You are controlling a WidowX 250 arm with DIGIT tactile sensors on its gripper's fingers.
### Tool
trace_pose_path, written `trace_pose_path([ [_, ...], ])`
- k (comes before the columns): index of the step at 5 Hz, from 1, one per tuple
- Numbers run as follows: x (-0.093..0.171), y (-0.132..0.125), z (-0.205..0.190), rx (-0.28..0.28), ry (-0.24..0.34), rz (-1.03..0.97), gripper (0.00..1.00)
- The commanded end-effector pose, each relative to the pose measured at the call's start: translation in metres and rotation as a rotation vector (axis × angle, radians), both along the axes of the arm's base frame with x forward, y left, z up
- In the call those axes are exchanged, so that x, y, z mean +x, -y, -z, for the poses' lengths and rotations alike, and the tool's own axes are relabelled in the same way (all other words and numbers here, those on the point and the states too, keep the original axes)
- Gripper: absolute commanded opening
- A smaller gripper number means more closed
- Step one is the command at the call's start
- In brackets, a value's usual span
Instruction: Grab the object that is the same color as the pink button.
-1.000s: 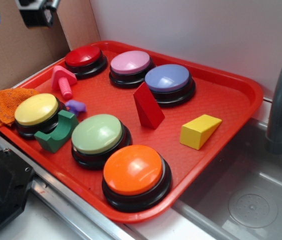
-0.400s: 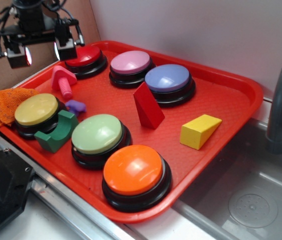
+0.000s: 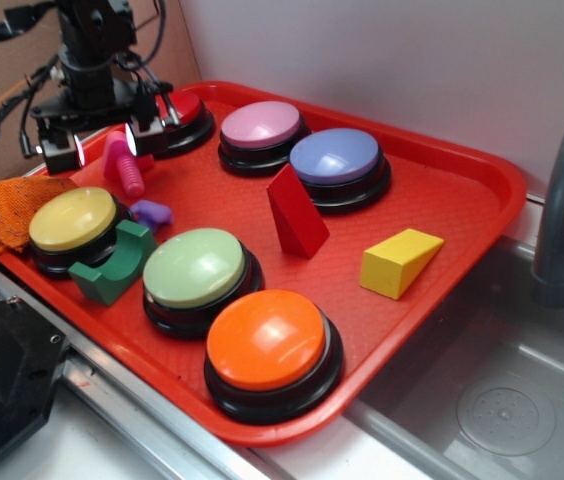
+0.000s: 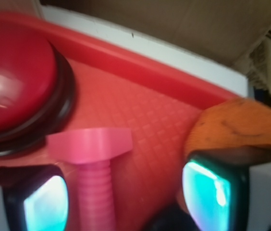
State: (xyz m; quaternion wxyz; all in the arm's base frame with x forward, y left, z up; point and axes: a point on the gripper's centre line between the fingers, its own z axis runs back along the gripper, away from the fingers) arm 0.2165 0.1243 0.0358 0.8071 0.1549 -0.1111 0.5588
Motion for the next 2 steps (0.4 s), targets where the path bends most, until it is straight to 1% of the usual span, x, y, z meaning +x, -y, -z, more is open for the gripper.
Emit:
trace_pose_path([
  [1,0.0084,-0.007,0.0128,-0.041,0.081,0.045,1.0],
  [2,0.0087,-0.0069,0.0145,-0.048,0.099,0.055,0.71],
])
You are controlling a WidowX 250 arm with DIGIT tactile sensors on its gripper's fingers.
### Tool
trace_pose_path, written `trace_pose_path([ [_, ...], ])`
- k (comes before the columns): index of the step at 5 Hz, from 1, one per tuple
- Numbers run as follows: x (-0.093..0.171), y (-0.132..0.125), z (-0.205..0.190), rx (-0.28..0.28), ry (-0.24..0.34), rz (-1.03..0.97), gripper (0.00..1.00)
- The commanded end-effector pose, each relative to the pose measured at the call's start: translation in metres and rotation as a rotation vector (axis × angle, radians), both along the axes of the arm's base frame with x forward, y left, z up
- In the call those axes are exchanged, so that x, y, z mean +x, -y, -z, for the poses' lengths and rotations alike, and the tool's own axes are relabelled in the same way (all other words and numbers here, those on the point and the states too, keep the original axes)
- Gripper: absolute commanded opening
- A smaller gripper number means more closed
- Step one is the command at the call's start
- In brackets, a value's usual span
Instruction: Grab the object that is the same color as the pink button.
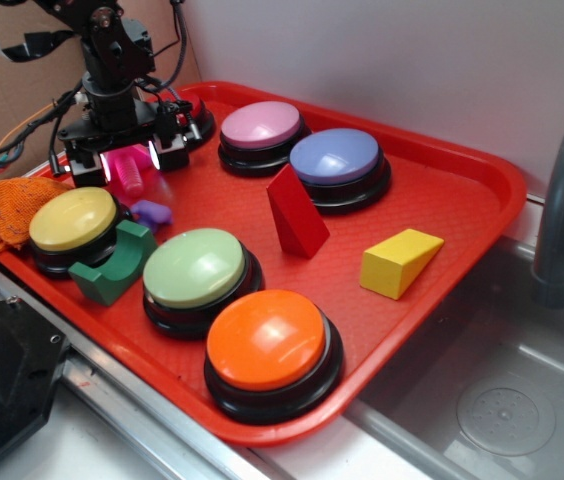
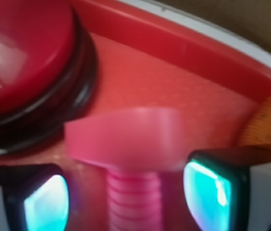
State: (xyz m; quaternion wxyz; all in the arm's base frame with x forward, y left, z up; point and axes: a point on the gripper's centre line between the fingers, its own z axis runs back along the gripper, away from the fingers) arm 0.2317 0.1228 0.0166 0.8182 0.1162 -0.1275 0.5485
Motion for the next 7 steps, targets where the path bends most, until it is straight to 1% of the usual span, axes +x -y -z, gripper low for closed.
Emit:
trace_pose_path([
  [1,-0.006,-0.008,-0.006,-0.022,0.044,0.036,0.0],
  [2,-0.005,-0.01,-0.011,-0.03,0.034,0.072,0.0],
  [3,-0.003,-0.012,-0.022,-0.03,0.045,0.118,0.0],
  [4,-0.003,-0.01,-0.041,-0.046,0.014,0.203,0.0],
  [5,0.0,0.001,-0.08,-0.053,-0.07,0.317,0.0],
  [6,0.005,0.024,-0.13,-0.102,-0.11,0.525,0.0],
  [7,0.005,0.045,-0.168,-0.163,-0.158,0.739,0.0],
])
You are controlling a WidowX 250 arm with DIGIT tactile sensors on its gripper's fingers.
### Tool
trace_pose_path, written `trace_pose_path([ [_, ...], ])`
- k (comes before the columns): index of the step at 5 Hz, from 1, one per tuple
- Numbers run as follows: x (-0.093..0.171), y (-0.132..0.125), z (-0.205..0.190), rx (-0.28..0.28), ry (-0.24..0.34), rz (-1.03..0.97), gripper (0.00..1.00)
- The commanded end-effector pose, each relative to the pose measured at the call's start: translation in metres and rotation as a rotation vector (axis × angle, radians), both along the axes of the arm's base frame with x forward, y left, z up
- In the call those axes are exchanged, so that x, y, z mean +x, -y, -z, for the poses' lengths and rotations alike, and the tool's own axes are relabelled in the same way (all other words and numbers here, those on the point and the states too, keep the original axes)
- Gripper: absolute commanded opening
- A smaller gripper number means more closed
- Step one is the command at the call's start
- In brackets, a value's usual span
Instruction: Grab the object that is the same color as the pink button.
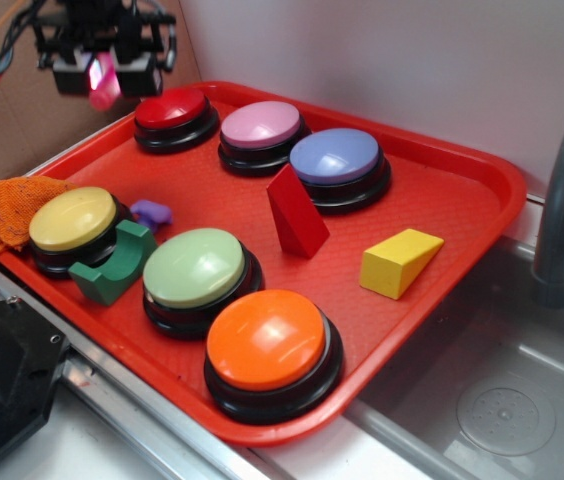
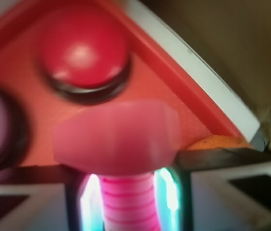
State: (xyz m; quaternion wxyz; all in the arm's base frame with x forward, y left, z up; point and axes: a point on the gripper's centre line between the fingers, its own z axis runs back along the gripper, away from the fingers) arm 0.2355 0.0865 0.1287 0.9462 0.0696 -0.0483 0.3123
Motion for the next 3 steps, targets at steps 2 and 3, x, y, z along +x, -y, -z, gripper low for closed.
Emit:
trace_pose_path([
  [2,-0.008,0.048,-0.09,-0.144,-0.01,0.508,0.0],
  [3,-0.011,0.057,-0.091,-0.149,-0.004,0.554,0.0],
])
